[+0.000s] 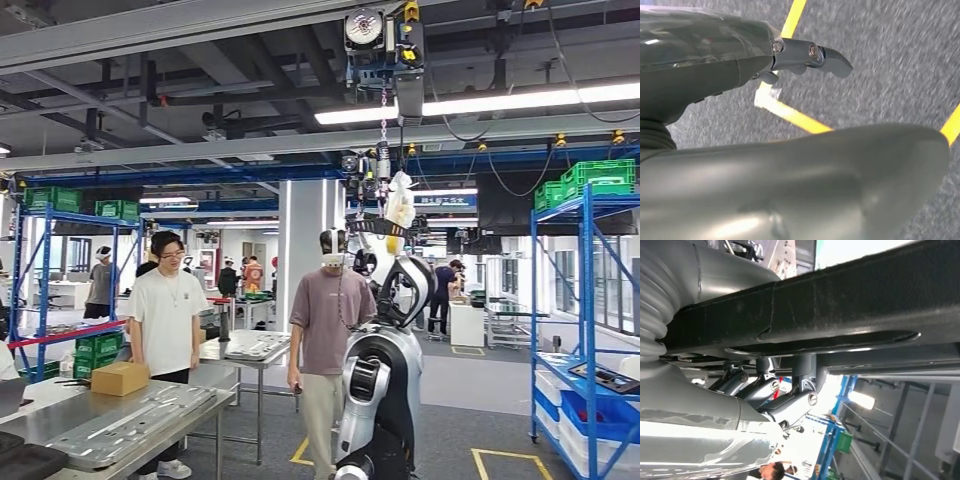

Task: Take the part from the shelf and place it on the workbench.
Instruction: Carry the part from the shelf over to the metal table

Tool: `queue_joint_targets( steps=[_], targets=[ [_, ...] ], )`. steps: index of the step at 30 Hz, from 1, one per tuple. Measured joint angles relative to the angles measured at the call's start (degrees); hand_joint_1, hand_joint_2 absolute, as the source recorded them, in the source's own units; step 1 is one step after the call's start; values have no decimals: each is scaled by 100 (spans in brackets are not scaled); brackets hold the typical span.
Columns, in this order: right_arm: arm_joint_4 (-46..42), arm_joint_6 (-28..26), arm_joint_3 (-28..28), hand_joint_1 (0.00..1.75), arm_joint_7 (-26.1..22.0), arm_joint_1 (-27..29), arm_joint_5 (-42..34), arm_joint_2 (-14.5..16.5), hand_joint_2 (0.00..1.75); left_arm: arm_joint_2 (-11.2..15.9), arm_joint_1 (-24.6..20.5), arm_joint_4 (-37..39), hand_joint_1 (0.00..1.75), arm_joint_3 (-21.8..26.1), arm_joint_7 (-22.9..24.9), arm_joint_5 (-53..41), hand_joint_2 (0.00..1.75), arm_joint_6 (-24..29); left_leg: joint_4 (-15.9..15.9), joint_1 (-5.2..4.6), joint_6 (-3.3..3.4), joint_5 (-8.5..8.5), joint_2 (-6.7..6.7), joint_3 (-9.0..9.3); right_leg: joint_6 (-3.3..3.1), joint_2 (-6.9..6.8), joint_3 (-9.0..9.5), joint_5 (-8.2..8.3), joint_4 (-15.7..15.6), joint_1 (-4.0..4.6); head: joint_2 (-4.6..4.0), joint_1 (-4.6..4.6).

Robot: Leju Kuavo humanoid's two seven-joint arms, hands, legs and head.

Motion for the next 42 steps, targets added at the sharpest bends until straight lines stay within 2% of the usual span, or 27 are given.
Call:
queue_joint_targets(
  steps=[1, 2, 4, 6, 8, 9, 11, 13, 14, 16, 18, 19, 21, 23, 24, 25, 26, 28, 30, 31, 32, 34, 36, 38, 39, 40, 42],
  targets=[
    [-18, -9, -4, 175, 8, 5, 19, -7, 175, -9, 13, 0, 0, 4, -4, 9, 175, -1, -7, 13, -30, 14, -69, -17, 7, -76, 16, 6, -42, -7, 0, 0],
    [-38, -18, -2, 175, 19, 16, 37, -8, 175, -26, 30, 1, 0, 9, -8, 21, 175, -1, 9, 6, -57, -1, -51, -34, 0, -150, 33, 23, -77, -21, 0, 0],
    [-79, -46, 6, 175, 38, 53, 75, -6, 175, -49, 40, 3, 0, 17, -19, 46, 175, 5, 304, -17, -111, -209, 210, -173, -16, -323, 70, 55, -148, -56, 0, 0],
    [-99, -74, 13, 175, 47, 113, 106, -13, 175, -68, 19, 4, 0, 26, -20, 54, 175, 13, 1012, 1, -179, -576, 524, -504, -25, -511, 81, 55, -159, -55, 0, 1],
    [-102, -81, 37, 175, 52, 168, 120, -24, 175, -97, 11, 4, 0, 36, -1, 38, 175, 14, 1517, 56, -246, -720, 624, -735, -15, -689, 79, 43, -156, -59, 0, 1],
    [-102, -81, 53, 175, 52, 182, 120, -28, 175, -113, 17, 4, 0, 40, 11, 30, 175, 14, 1464, 84, -275, -637, 653, -698, -2, -765, 81, 34, -152, -64, 0, 1],
    [-104, -81, 76, 175, 51, 190, 120, -33, 175, -128, 26, 4, 0, 45, 21, 24, 175, 14, 777, 122, -324, -285, 811, -323, 55, -897, 103, -3, -131, -76, 0, 1],
    [-112, -84, 87, 175, 47, 191, 114, -34, 175, -148, 7, 7, 0, 48, 21, 20, 175, 17, 149, 91, -286, -81, 1044, 5, 140, -1003, 121, -55, -90, -52, 0, 1],
    [-115, -85, 94, 175, 45, 194, 111, -35, 175, -159, 0, 8, 0, 48, 21, 18, 175, 19, 30, 71, -240, -72, 1103, 57, 176, -1052, 130, -74, -80, -33, 0, 1],
    [-117, -92, 113, 175, 39, 212, 107, -37, 175, -180, 7, 9, 0, 55, 16, 28, 175, 15, 26, 44, -121, -85, 1007, 40, 230, -1151, 161, -95, -94, -30, 0, -1],
    [-122, -106, 136, 175, 30, 237, 108, -39, 175, -195, 27, 9, 0, 71, 16, 45, 175, 6, 17, 41, -40, -70, 893, 35, 274, -1042, 154, -219, 5, -64, 0, -1],
    [-125, -114, 146, 175, 20, 252, 109, -44, 175, -197, 26, 9, 0, 79, 24, 51, 175, 7, 11, 44, -1, -60, 838, 35, 285, -912, 80, -366, 205, -75, 0, -1],
    [-128, -125, 165, 175, -1, 304, 109, -66, 175, -203, 13, 9, 0, 89, 47, 49, 175, 7, 10, 30, 58, -52, 715, 29, 276, -654, -232, -751, 929, -79, 0, -1],
    [-122, -125, 184, 175, -15, 374, 105, -92, 175, -223, 9, 9, 0, 93, 60, 39, 175, 5, 11, -9, 88, -48, 558, 29, 247, -574, -533, -923, 1537, -65, 0, -1],
    [-120, -124, 193, 175, -20, 398, 102, -100, 175, -235, 14, 9, 0, 93, 64, 32, 175, 4, 12, -31, 94, -45, 476, 32, 220, -554, -564, -846, 1557, -52, 0, -1],
    [-119, -123, 204, 175, -23, 410, 99, -105, 175, -248, 20, 9, 0, 93, 66, 27, 175, 4, 13, -52, 98, -43, 394, 40, 180, -522, -493, -669, 1354, -32, 0, -1],
    [-119, -122, 212, 175, -27, 412, 96, -107, 175, -260, 24, 9, 0, 93, 67, 24, 175, 3, 13, -66, 101, -41, 317, 48, 122, -438, -344, -431, 981, -6, 0, -1],
    [-121, -119, 221, 175, -34, 409, 91, -107, 175, -303, 11, 14, 0, 93, 66, 26, 175, 0, 19, -71, 95, -31, 174, 35, -4, -138, -75, -88, 291, 28, 1, 0],
    [-122, -109, 224, 175, -42, 406, 83, -109, 175, -332, 1, 18, 0, 95, 60, 27, 175, -7, 16, -35, 57, -1, 40, -17, -59, 4, 13, -18, 19, 53, 1, 1],
    [-123, -97, 225, 175, -44, 402, 74, -109, 175, -329, 9, 15, 0, 96, 54, 27, 175, -9, 6, -20, 27, 19, -29, -38, -54, -57, 30, -9, -33, 55, 1, -1],
    [-124, -82, 226, 175, -44, 399, 60, -106, 175, -340, 24, 16, 0, 97, 49, 26, 175, -13, 10, -20, 4, 17, -25, -52, -52, -137, 53, 4, -79, 46, 0, 1],
    [-125, -44, 227, 175, -45, 391, 14, -94, 175, -356, 30, 17, 0, 99, 51, 28, 175, -17, 213, -40, -48, -135, 194, -151, -51, -298, 106, 41, -170, 10, 0, 1],
    [-117, -17, 228, 175, -41, 390, -24, -87, 175, -360, -7, 17, 0, 99, 60, 30, 175, -22, 815, -21, -116, -469, 489, -442, -52, -470, 129, 47, -201, -3, 0, 1],
    [-97, -4, 231, 175, -36, 399, -36, -87, 175, -362, -32, 17, 0, 99, 63, 29, 175, -35, 1420, 41, -192, -676, 598, -734, -37, -645, 132, 31, -199, -12, 0, 1],
    [-87, 0, 233, 175, -34, 403, -40, -87, 175, -364, -28, 17, 0, 99, 65, 28, 175, -42, 1479, 75, -230, -641, 629, -758, -19, -724, 137, 17, -195, -21, 0, 1],
    [-82, 2, 235, 175, -33, 403, -44, -87, 175, -364, -20, 17, 0, 99, 67, 28, 175, -45, 1325, 107, -266, -511, 667, -670, 8, -797, 145, -2, -186, -34, 0, 1],
    [-78, 5, 236, 175, -33, 391, -50, -87, 175, -367, -21, 18, 0, 99, 69, 28, 175, -47, 640, 136, -343, -178, 865, -299, 92, -922, 159, -65, -138, -56, 0, 1]
  ],
)
